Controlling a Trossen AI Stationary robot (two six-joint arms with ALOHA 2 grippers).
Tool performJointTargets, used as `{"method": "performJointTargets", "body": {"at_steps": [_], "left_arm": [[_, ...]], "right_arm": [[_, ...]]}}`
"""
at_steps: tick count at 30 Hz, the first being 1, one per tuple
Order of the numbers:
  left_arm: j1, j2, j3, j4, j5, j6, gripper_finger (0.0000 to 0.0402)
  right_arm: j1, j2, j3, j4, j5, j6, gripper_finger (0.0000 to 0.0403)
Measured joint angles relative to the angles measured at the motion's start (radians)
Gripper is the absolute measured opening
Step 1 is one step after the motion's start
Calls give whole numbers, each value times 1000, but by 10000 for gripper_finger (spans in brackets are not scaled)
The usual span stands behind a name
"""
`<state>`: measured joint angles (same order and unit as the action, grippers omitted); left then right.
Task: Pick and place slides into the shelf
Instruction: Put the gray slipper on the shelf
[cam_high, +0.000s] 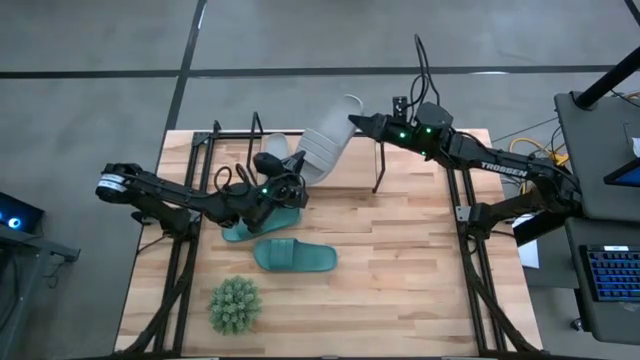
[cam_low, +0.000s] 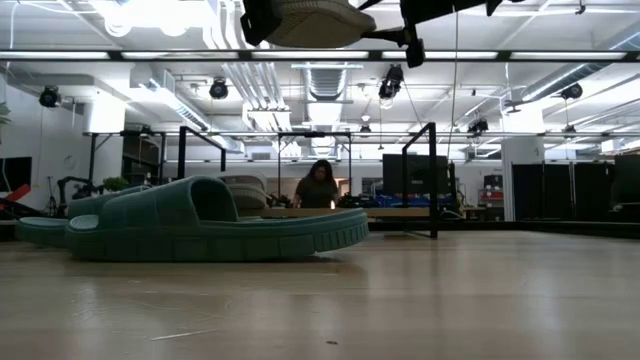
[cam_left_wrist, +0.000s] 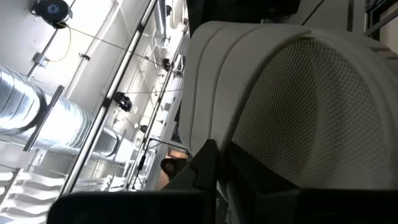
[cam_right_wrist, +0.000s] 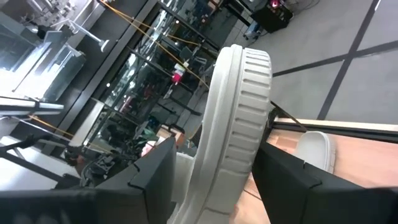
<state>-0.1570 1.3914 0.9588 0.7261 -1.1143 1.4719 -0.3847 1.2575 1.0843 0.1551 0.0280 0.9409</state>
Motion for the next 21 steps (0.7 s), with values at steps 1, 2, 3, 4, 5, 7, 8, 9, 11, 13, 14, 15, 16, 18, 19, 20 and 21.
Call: {"method": "performJointTargets", "body": {"at_steps": [1, 2, 3, 4, 5, 7, 8, 9, 11, 13, 14, 15, 16, 18, 19, 20, 21], "left_arm": [[0, 0, 0, 0, -7, 0, 0], [0, 0, 0, 0, -19, 0, 0], [0, 0, 0, 0, -31, 0, 0], [0, 0, 0, 0, -45, 0, 0], [0, 0, 0, 0, -56, 0, 0], [0, 0, 0, 0, -70, 1, 0], [0, 0, 0, 1, -75, 0, 0], [0, 0, 0, 0, -79, 1, 0], [0, 0, -1, -1, -108, 1, 0], [0, 0, -2, -2, -135, 0, 0], [0, -1, -2, -1, -144, -7, 0], [0, -1, -2, 0, -151, -26, 0], [0, -1, -2, 0, -156, -45, 0], [0, -1, -2, -1, -166, -63, 0], [0, -1, -2, -1, -168, -74, 0], [0, 2, -2, 0, -171, -85, 0], [0, 6, -2, 1, -177, -103, 0]], "right_arm": [[0, 0, 0, 0, 0, 0, 191], [0, -1, 0, 0, 0, 0, 191], [0, -1, 0, 0, 0, -3, 192], [0, -1, 0, 0, 0, -3, 192], [-2, -1, 0, 0, 0, -3, 192], [-7, -1, 0, 0, 0, -3, 192], [-9, -1, 0, 0, 0, -3, 192], [-13, -1, 0, 0, 0, -5, 192], [-18, -4, 0, 2, 0, -10, 192], [-26, -10, 0, 1, 0, -11, 192], [-30, -14, 0, 1, 0, -13, 192], [-33, -19, 0, 1, 0, -20, 192], [-36, -26, 0, 0, 0, -27, 192], [-42, -42, 0, -1, 0, -45, 192], [-42, -52, 0, 0, 0, -54, 192], [-42, -61, 0, -1, 0, -61, 192], [-41, -71, 0, -2, -1, -70, 192]]}}
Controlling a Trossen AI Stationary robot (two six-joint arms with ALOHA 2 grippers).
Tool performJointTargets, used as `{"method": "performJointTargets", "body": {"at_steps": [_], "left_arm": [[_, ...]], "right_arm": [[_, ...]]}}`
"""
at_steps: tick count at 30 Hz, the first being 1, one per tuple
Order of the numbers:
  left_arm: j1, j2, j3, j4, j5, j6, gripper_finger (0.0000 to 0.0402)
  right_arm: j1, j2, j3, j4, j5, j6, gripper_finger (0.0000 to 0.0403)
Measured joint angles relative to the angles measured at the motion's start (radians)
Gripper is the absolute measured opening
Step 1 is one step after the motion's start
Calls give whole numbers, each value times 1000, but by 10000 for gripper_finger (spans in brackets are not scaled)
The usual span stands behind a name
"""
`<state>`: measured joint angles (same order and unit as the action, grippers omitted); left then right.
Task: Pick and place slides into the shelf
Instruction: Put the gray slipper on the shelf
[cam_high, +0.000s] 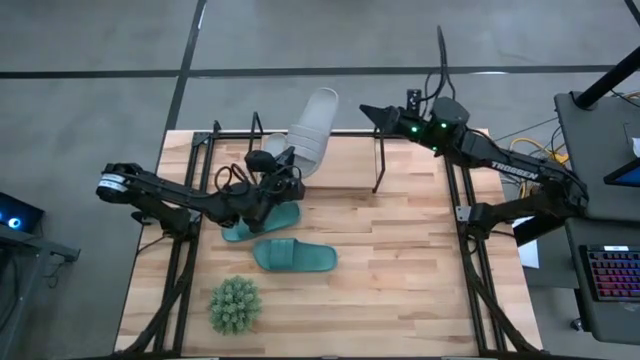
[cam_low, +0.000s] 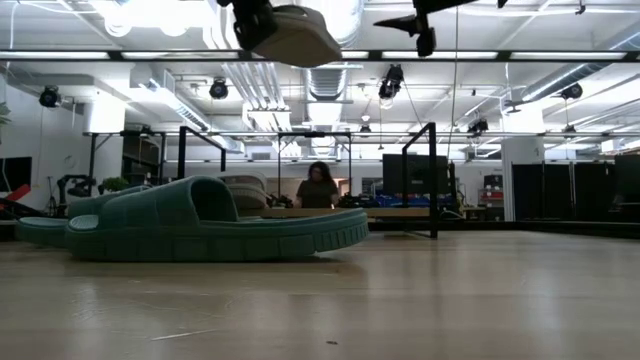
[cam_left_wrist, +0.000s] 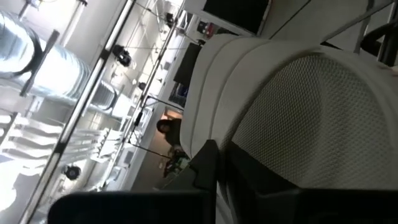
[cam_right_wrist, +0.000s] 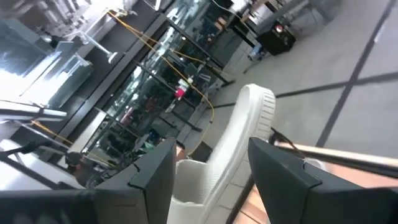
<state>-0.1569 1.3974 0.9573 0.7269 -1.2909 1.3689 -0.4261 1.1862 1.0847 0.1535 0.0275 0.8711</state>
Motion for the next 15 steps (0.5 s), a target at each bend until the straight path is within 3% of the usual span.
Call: {"method": "performJointTargets", "body": {"at_steps": [15], "left_arm": [[51, 259, 49, 0, -97, -136, 0]], "right_arm": [[0, -137, 0, -243, -35, -87, 192]]}}
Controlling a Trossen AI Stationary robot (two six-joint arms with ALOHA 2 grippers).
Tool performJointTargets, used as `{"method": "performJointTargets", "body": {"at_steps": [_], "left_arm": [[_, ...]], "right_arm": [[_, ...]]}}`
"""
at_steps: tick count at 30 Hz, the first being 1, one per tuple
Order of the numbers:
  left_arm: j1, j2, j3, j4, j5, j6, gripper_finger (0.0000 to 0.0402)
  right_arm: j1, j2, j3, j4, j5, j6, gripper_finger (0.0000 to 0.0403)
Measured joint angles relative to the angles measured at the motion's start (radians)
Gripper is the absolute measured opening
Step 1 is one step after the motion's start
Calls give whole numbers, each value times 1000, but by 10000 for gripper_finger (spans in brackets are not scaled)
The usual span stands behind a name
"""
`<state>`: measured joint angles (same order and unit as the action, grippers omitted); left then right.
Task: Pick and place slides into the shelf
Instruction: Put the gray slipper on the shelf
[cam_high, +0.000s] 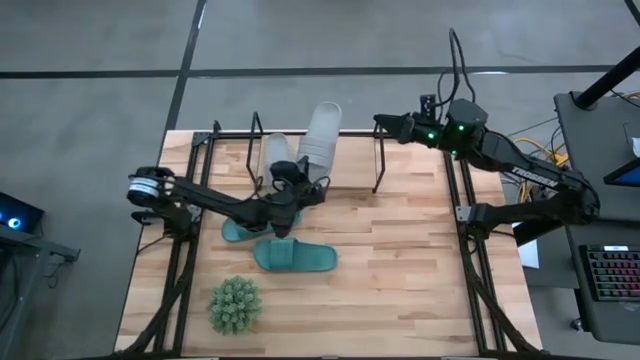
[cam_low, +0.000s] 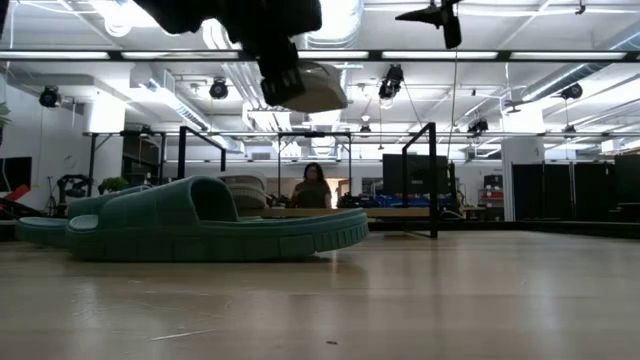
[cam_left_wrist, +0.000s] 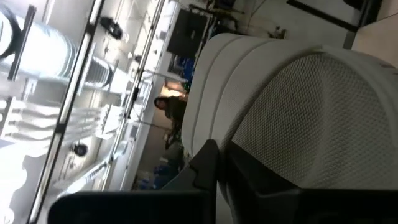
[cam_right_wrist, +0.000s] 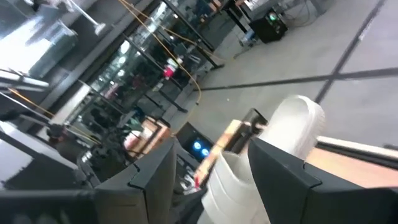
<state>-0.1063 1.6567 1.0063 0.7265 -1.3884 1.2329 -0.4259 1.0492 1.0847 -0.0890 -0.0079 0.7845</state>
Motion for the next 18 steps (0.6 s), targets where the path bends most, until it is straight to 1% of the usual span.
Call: {"method": "performJointTargets", "body": {"at_steps": [5, 11, 18], "left_arm": [[43, 69, 45, 5, -37, -82, 0], [95, 149, 48, -2, -64, -158, 0], [83, 189, 49, -2, -74, -199, 0]], "right_arm": [[0, -36, 0, -61, -2, 0, 192], [0, -56, 0, -63, -2, -4, 192], [0, -58, 0, -65, 0, -34, 192]]}}
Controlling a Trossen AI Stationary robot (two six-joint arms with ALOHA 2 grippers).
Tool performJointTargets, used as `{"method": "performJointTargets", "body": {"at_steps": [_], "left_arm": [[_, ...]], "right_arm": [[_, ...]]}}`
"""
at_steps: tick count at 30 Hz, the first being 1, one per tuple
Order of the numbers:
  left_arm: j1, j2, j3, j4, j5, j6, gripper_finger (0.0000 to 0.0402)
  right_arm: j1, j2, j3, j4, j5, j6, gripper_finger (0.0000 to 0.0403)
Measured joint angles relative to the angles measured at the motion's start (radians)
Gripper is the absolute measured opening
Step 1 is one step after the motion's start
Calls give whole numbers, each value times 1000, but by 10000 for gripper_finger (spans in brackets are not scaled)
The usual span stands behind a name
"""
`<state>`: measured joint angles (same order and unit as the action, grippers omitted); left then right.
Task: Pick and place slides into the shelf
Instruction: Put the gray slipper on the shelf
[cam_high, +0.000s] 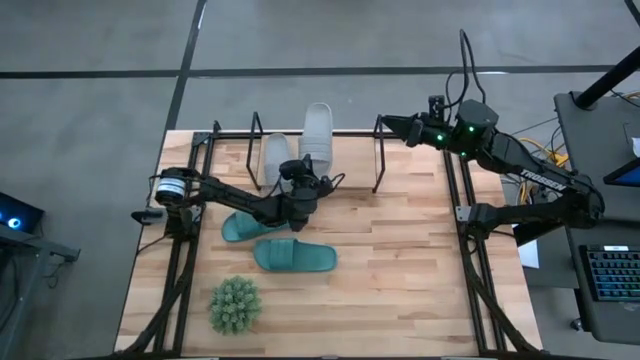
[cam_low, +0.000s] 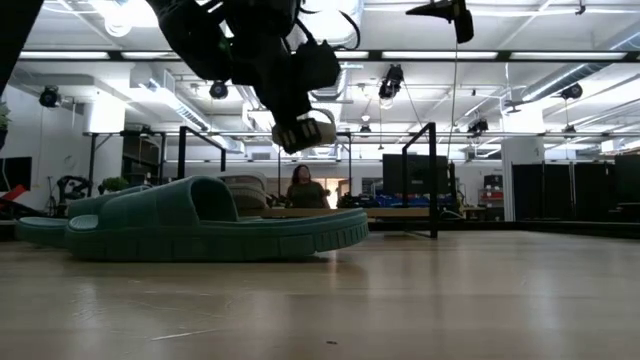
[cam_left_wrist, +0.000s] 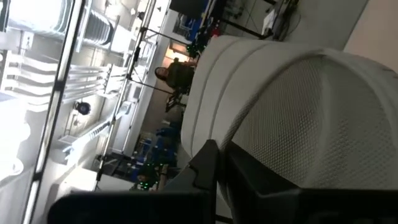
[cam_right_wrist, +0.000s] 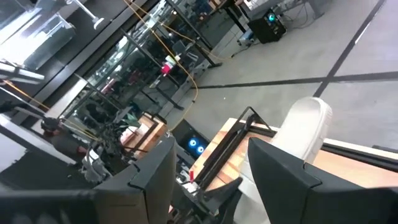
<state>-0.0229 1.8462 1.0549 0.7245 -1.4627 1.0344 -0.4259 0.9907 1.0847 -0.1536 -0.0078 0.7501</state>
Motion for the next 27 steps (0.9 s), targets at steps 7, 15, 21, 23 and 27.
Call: {"method": "performJointTargets", "body": {"at_steps": [7, 15, 21, 23, 27], "left_arm": [[-20, 1, -3, -1, -109, -141, 0], [-26, 75, -6, 0, -109, -184, 0], [-40, 152, 31, -1, -108, -184, 0], [-41, 176, 59, 5, -110, -184, 0], [-41, 226, 135, -1, -108, -168, 0]], "right_arm": [[0, 1, 0, -4, 1, -11, 192], [0, 9, 0, -19, 1, -20, 192], [0, 10, 0, -24, 1, -21, 192], [0, 10, 0, -26, 6, -22, 192], [0, 10, 0, -28, 9, -21, 192]]}}
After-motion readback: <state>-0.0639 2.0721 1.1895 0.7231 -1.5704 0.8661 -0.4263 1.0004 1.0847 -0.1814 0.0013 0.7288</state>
